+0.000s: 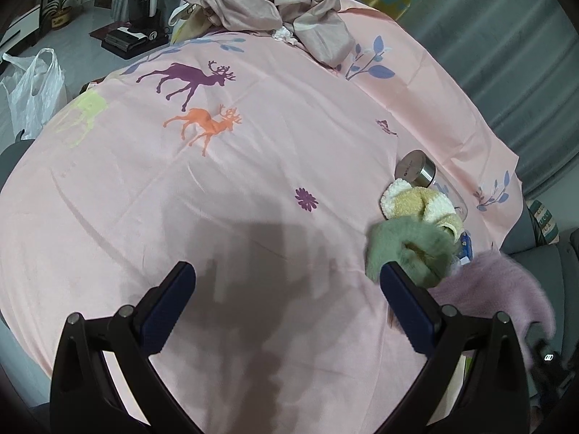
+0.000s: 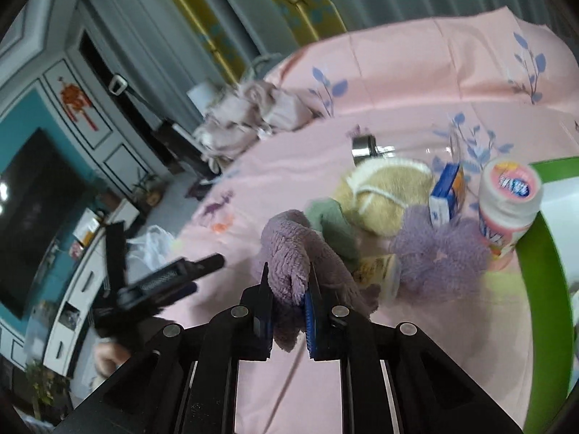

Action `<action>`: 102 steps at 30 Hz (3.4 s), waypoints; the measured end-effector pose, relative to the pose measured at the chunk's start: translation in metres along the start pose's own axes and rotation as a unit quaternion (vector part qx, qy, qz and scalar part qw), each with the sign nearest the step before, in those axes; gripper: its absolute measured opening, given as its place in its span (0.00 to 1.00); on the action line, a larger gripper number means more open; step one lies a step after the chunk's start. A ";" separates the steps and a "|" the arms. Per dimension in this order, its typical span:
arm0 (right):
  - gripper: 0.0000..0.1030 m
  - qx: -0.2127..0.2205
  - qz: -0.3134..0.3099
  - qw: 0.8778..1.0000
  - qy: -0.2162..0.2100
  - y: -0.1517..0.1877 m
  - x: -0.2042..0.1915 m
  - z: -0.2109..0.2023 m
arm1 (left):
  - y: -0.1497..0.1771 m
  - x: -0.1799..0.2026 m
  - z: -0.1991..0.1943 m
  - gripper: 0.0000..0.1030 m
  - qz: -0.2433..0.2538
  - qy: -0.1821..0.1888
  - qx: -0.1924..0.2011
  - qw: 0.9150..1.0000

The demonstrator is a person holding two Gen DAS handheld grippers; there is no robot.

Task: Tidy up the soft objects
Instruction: 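Grasp the mauve fuzzy cloth with the right gripper, then lift the held mauve cloth with the right gripper toward the green box, then carry the mauve cloth with the right gripper over the green box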

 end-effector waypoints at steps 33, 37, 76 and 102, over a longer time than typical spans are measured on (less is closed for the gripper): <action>0.62 -0.167 0.028 0.985 0.021 0.053 0.030 0.062 | 0.059 0.031 -0.007 0.62 0.086 0.081 -0.090 0.989; 0.62 -0.156 0.047 0.986 -0.020 0.048 0.025 0.057 | 0.081 0.049 -0.011 0.58 0.103 0.131 -0.104 0.980; 0.42 -0.060 0.049 0.993 -0.092 0.022 0.015 0.022 | 0.099 0.167 -0.037 0.25 0.272 0.143 0.011 0.952; 0.42 0.155 0.228 0.961 0.020 0.009 0.190 -0.136 | 0.168 0.376 -0.004 0.26 0.429 0.218 -0.032 0.876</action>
Point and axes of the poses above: each gripper's, at about its wrist camera, not at the fingertips, and z roughly the way its jaws point, x to its right, y to its underside, the point moved 8 cm from there along z, roughly the way its jaws point, and after that the axes turned 5 degrees about -x, right-handed, at the moved point
